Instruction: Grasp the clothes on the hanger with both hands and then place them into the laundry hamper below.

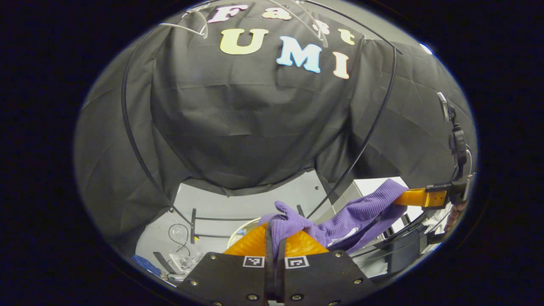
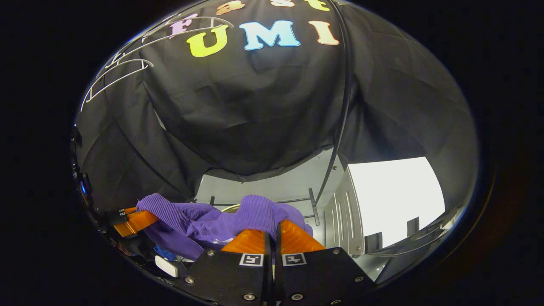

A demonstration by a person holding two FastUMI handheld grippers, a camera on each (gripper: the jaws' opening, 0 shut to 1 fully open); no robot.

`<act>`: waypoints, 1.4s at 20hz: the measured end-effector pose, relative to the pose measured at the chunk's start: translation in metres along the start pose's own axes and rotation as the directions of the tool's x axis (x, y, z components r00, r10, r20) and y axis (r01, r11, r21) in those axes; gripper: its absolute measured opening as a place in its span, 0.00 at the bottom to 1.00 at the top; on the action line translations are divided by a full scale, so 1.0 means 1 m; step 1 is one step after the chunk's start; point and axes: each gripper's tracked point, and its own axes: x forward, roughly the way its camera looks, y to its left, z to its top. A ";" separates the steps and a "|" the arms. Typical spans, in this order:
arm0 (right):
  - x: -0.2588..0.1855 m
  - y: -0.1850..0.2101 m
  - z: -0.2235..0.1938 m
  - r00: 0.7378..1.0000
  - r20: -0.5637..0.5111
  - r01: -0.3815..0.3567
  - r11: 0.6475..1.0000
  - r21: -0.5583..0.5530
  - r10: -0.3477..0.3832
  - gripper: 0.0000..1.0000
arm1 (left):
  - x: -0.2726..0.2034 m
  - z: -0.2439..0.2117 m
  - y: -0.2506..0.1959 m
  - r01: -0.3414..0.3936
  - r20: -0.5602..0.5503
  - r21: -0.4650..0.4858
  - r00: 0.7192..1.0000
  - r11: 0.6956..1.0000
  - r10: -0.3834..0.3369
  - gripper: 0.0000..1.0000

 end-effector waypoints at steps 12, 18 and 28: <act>-0.028 0.019 0.003 0.997 0.037 -0.069 0.998 -0.004 0.069 0.95 | -0.039 0.020 0.016 -0.076 0.083 0.063 0.994 0.995 0.070 0.99; -0.069 0.004 0.059 0.971 0.238 -0.014 0.999 -0.035 0.022 0.95 | -0.070 0.066 -0.007 -0.058 0.184 0.095 0.982 0.994 0.040 0.94; -0.176 -0.008 0.181 0.782 0.620 0.095 0.995 -0.030 -0.056 0.91 | -0.160 0.205 -0.020 -0.091 0.487 0.147 0.874 0.985 0.008 0.98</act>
